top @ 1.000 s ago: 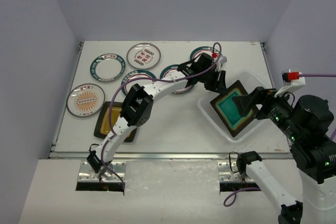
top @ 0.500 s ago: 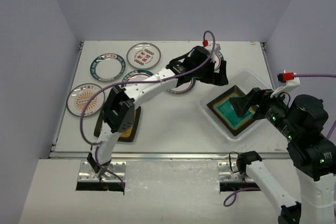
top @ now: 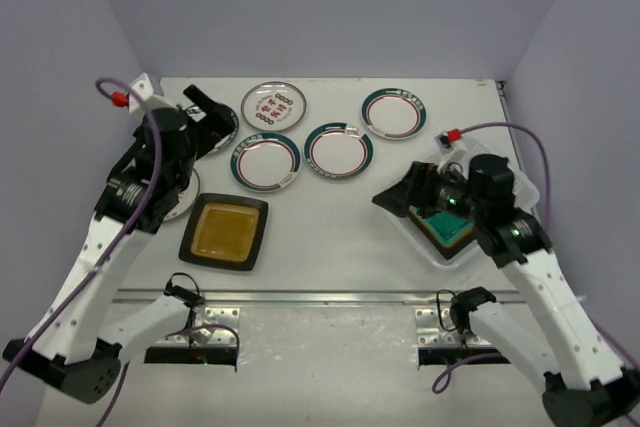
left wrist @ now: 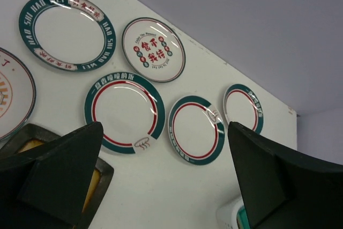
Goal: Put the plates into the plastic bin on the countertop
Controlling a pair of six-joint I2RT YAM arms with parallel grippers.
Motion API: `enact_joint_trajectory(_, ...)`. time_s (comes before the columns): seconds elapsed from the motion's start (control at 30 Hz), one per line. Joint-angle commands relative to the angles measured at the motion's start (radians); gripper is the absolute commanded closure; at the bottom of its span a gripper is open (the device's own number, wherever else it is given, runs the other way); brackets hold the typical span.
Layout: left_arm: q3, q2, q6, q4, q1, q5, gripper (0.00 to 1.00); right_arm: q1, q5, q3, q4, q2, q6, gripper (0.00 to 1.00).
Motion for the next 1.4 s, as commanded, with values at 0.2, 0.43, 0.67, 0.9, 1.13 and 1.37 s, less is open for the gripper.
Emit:
enact_joint_trajectory(0.2,-0.169,-0.314,0.156,-0.144,-0.028,-0.165,0.00,0.561,0.413,-0.086,0.612,0.591,0.321,0.01)
enact_joint_trajectory(0.43,-0.352,-0.440,0.235,-0.074,-0.026,-0.073,0.00,0.775,0.600,-0.022,0.889,0.963,0.490,0.01)
enact_joint_trajectory(0.67,-0.424,-0.503,0.253,-0.061,-0.031,-0.057,0.00,0.772,0.621,0.061,1.026,1.265,0.579,0.04)
enact_joint_trajectory(0.9,-0.464,-0.561,0.263,-0.020,-0.031,-0.022,0.00,0.757,0.606,0.142,1.003,1.451,0.713,0.09)
enact_joint_trajectory(1.13,-0.470,-0.574,0.266,-0.010,-0.031,-0.007,0.00,0.751,0.583,0.188,0.825,1.509,0.817,0.28)
enact_joint_trajectory(1.37,-0.472,-0.590,0.267,-0.007,-0.037,-0.001,0.00,0.749,0.514,0.159,0.805,1.542,0.863,0.41)
